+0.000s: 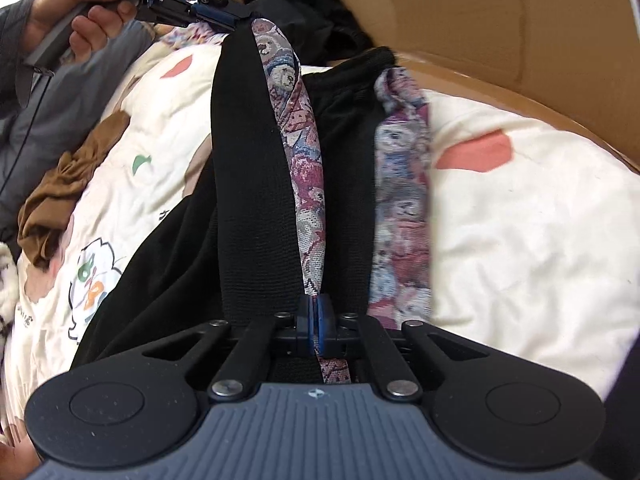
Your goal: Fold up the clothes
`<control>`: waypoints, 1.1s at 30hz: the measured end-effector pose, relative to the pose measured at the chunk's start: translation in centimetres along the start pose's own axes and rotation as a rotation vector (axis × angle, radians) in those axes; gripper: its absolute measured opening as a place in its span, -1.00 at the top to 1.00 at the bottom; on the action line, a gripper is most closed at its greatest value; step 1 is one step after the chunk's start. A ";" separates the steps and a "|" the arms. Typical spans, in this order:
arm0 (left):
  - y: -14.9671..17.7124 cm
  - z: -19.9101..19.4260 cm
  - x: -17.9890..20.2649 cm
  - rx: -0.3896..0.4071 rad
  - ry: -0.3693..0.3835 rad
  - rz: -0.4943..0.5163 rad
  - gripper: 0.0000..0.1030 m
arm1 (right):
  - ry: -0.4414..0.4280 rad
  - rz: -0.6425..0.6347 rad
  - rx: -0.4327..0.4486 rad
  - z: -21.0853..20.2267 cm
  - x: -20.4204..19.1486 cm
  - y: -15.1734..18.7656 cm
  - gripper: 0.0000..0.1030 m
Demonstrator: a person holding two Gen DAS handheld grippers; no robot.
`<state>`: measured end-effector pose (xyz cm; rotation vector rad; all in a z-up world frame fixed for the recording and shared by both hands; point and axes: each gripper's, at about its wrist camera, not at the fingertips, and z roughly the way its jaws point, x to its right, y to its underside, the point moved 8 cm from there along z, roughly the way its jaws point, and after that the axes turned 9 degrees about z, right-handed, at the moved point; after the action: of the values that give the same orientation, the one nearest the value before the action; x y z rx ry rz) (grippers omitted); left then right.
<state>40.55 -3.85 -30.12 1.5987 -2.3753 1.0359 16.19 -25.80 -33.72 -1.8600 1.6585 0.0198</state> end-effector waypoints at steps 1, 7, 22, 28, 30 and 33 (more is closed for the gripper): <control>-0.2 0.4 0.4 -0.002 -0.001 0.006 0.72 | 0.001 0.011 0.003 -0.1 0.5 0.0 0.97; -1.3 2.8 1.6 0.002 -0.026 0.025 0.72 | 0.008 0.072 0.024 -0.7 2.8 0.0 0.98; -1.5 9.8 1.2 0.078 -0.055 0.005 0.74 | 0.066 0.163 0.035 -0.5 6.2 1.0 0.99; -1.6 10.5 1.1 0.099 -0.053 0.003 0.71 | 0.043 0.237 0.062 -1.4 6.5 0.6 0.86; -1.6 10.1 1.2 0.110 -0.063 0.017 0.59 | 0.053 0.239 0.063 -1.6 6.4 0.9 0.58; -1.6 8.7 1.3 0.117 -0.068 0.044 0.22 | 0.058 0.223 0.045 -1.4 5.9 1.5 -0.10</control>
<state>43.76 -10.28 -35.47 1.6521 -2.4464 1.1678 15.51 -31.71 -35.67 -1.6487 1.8841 0.0230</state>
